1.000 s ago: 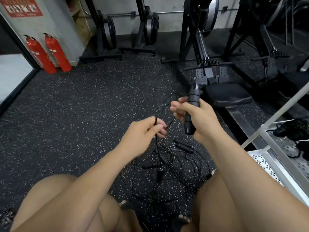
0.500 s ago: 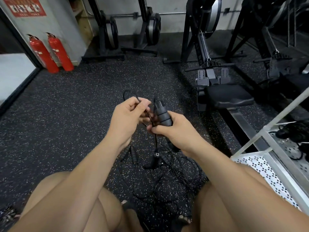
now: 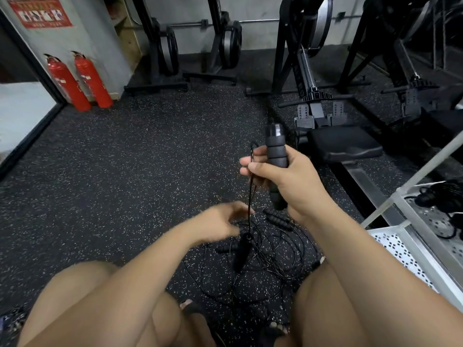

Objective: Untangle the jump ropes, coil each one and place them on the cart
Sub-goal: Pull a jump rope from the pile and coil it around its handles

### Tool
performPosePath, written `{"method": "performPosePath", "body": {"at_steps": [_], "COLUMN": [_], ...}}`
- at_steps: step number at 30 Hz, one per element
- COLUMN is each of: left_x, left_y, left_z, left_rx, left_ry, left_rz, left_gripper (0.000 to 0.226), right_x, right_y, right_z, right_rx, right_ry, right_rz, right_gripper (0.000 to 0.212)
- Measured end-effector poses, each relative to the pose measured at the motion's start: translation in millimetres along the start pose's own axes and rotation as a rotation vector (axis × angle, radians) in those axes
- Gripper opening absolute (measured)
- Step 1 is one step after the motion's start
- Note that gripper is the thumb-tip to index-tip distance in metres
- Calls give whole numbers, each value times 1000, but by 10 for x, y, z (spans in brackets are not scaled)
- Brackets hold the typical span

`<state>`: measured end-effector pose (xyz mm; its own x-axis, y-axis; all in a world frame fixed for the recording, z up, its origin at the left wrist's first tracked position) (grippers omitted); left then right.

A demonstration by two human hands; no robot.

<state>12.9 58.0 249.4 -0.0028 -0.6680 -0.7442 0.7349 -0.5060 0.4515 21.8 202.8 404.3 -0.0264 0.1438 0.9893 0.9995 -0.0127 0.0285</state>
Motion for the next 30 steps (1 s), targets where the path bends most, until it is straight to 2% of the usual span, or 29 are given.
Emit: {"method": "performPosePath", "body": {"at_steps": [4,8,10,14,17,19,21,25,28,30], "left_x": [-86,4,61,49,108,152,168,293,349,303], "left_y": [-111,-85,-82,-108,-186,-212,-177,-94,-60,-64], "left_z": [-392,-715,-867,-1013,-912,-686,-441,-60,61,69], "left_rx": [54,194,281,319,165,1,-161,-435,-549,-553], "left_ry": [-113,-180,-154,26,16,-132,-160,35,226,293], "left_rz": [6,74,93,63,101,140,178,255,224,165], "left_gripper": [55,69,73,59,46,52,62,105,118,127], "right_x": [61,65,59,46,32,25,19,13,4,-4], "right_y": [-10,-20,-34,-68,-86,-88,-88,-81,-70,-62], "right_z": [47,117,176,282,307,302,286,245,204,174], "right_rx": [-18,-51,-75,-117,-128,-129,-124,-106,-87,-75], "right_ry": [-45,-102,-114,-134,-160,-171,-174,-173,-170,-176], "right_rz": [20,21,20,21,16,13,13,11,0,-10], "right_gripper": [26,27,28,28,27,27,28,28,29,30]}}
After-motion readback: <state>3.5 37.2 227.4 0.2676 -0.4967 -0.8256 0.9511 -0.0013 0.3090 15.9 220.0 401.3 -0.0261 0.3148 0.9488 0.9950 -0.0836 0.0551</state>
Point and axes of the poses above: each hand's wrist, its own y-axis away from the middle knuckle, its own z-axis out of the back of the hand, x = y × z, the point moved 10 cm from there along -y, towards the middle knuckle, and after that the axes turned 3 degrees about y, right-handed, at the moved point
